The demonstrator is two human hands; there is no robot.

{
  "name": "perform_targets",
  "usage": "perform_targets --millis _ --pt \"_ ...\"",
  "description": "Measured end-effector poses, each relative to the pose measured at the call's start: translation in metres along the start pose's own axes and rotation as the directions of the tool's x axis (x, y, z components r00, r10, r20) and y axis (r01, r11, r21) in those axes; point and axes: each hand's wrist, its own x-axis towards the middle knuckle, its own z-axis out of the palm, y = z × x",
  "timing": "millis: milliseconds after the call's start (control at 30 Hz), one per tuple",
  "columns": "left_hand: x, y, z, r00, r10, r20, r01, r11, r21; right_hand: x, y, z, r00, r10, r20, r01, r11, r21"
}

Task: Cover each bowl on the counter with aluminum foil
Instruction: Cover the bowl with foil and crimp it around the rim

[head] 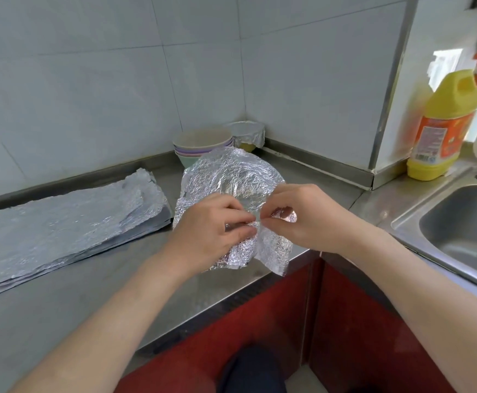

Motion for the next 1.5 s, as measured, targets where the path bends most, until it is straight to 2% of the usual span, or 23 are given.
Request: perform_targets --millis 267,433,567,800,933,1133,1400,1500 --pt "0.002 -0.001 0.009 0.992 0.127 -0.013 -0.124 0.982 0.14 0.002 0.001 0.01 0.999 0.003 -0.041 -0.006 0.997 -0.074" --pt "-0.001 -0.002 0.014 0.982 0.187 -0.041 -0.173 0.959 0.224 0.002 0.005 0.017 0.996 -0.065 -0.058 0.054 0.984 -0.171" --pt "-0.004 0.004 0.014 0.989 0.12 -0.084 -0.105 0.981 0.161 0.001 0.009 0.015 0.996 -0.078 -0.047 0.07 0.986 -0.154" --pt "-0.012 -0.008 -0.013 0.977 -0.199 -0.078 0.196 0.98 -0.047 -0.002 0.011 0.006 0.999 -0.02 -0.027 0.018 0.997 -0.076" --pt "-0.016 -0.009 -0.011 0.978 -0.182 -0.103 0.181 0.983 -0.025 0.002 0.011 0.005 1.0 -0.002 -0.011 0.001 0.996 -0.087" --pt "-0.02 -0.012 -0.003 0.985 -0.039 -0.171 0.052 0.996 0.07 0.004 0.013 0.005 1.0 0.006 -0.014 -0.007 0.995 -0.098" --pt "-0.013 -0.005 -0.018 0.998 -0.06 0.016 0.06 0.998 0.016 0.002 0.011 -0.011 0.996 0.074 0.051 -0.069 0.993 -0.093" --pt "-0.012 -0.004 -0.017 0.996 -0.084 0.02 0.084 0.996 -0.004 0.004 -0.001 -0.011 0.998 0.067 0.001 -0.067 0.991 -0.115"
